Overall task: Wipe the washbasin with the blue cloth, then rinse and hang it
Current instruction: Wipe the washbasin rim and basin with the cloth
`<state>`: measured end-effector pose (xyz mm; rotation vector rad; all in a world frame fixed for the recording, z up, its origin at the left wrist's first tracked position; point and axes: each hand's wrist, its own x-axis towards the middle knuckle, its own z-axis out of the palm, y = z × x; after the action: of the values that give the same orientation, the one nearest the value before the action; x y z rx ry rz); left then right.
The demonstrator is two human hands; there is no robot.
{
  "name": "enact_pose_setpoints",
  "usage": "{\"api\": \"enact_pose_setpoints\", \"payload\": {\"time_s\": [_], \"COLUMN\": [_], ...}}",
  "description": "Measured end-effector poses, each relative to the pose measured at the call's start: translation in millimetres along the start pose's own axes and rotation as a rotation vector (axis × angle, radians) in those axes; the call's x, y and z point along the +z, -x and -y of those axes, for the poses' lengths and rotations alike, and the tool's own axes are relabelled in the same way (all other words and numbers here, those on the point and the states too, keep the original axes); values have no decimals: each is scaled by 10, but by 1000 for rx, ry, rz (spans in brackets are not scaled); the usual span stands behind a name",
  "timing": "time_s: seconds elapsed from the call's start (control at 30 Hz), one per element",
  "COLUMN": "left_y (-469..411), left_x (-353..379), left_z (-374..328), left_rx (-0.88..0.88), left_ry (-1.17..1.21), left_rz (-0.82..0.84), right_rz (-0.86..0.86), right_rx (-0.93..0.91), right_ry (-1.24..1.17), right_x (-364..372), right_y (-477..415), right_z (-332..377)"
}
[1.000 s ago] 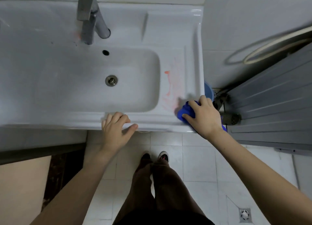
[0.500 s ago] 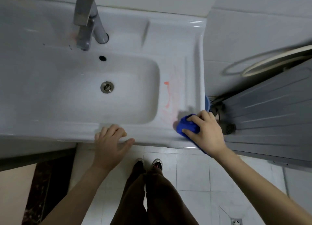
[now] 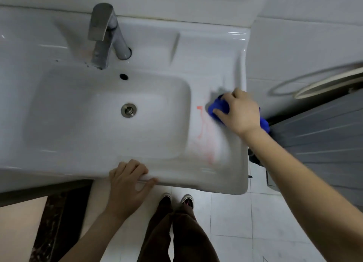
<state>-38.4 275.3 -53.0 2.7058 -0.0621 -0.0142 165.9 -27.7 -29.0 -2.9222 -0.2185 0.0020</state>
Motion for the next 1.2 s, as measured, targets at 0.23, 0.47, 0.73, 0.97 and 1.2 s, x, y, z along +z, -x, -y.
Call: {"api": "enact_pose_setpoints", "payload": {"time_s": [0.23, 0.47, 0.73, 0.97, 1.2], "left_y": [7, 13, 24, 5, 4], "left_x": [-20, 25, -20, 25, -35], "left_z": [-26, -11, 3, -6, -9], "left_rx": [-25, -26, -26, -19, -36], "left_ry": [-8, 16, 31, 3, 17], "left_rz": [30, 7, 44, -7, 30], "right_rz": [336, -33, 238, -64, 125], "right_rx": [-220, -3, -355, -113, -219], "right_ry": [-236, -229, -327, -186, -258], "right_x": [103, 489, 415, 478, 445], "right_y": [1066, -926, 807, -1054, 195], "right_z": [460, 581, 701, 359, 647]}}
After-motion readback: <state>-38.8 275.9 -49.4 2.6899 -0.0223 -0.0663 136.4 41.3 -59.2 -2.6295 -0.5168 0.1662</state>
